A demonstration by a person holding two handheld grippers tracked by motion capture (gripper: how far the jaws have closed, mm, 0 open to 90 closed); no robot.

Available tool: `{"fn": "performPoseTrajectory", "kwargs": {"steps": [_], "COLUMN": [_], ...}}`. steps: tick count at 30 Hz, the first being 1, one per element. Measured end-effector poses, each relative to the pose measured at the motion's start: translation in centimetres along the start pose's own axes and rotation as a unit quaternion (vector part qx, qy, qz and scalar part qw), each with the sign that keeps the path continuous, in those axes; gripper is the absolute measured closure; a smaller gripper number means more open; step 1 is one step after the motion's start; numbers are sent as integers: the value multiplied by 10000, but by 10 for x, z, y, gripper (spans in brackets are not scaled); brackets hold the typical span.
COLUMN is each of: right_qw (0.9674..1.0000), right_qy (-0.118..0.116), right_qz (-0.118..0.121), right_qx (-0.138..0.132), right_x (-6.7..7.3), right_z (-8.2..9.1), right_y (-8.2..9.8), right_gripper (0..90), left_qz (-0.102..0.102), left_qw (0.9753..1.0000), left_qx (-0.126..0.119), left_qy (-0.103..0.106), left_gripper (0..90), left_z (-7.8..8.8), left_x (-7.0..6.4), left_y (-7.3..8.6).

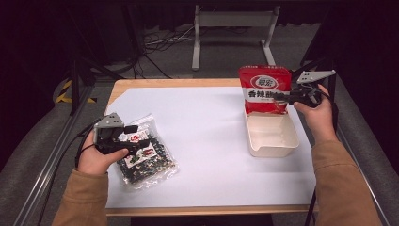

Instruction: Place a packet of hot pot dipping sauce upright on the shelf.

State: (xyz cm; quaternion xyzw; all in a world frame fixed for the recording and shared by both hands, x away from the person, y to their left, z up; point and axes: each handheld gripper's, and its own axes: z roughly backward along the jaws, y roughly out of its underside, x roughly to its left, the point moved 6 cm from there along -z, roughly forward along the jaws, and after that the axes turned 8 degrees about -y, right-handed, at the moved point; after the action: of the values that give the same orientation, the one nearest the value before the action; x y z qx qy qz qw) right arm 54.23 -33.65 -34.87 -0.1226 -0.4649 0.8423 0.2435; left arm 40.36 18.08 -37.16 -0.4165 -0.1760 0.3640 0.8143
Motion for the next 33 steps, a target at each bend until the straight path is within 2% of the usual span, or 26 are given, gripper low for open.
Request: {"fn": "performPoseTrajectory", "kwargs": {"steps": [10,13,17,20,21,23,28,29,31,33], "right_qw": [9999,10000,9998,9999,9999,9998,9984,9984,9968,9964], "right_qy": [-21,-18,-29,-30,-24,2,267,267,395,449], "right_qz": [-17,-4,-31,-120,-127,-155,-137,-137,-127,-172], "right_qx": [102,91,185,83,74,89,483,483,681,691], "right_x": [-3,-3,-3,-4,-5,-5,-4,-4,-3,-3], "right_z": [-10,-14,-19,-19,-19,-19,-20,-20,-22,-23], "right_y": [11,13,19,24,25,27,32,32,34,34], "right_gripper": [871,871,870,869,869,868,858,858,857,857], "left_qz": [32,-24,8,51,6,42,82,82,45,100], "left_qw": [9999,9998,9998,9998,9998,9998,9998,9998,9998,9998], "left_qx": [-20,-88,-77,-44,-43,-41,-20,-20,-51,-52], "left_qy": [-100,-181,-164,-166,-191,-189,-183,-183,-186,-163], "left_gripper": [247,224,210,202,196,191,179,178,178,178], "left_z": [1,1,-1,-1,-2,-3,-4,-4,-3,-2], "left_x": [2,4,4,4,5,5,5,5,6,5], "left_y": [1,1,2,3,3,4,4,4,4,4]}}
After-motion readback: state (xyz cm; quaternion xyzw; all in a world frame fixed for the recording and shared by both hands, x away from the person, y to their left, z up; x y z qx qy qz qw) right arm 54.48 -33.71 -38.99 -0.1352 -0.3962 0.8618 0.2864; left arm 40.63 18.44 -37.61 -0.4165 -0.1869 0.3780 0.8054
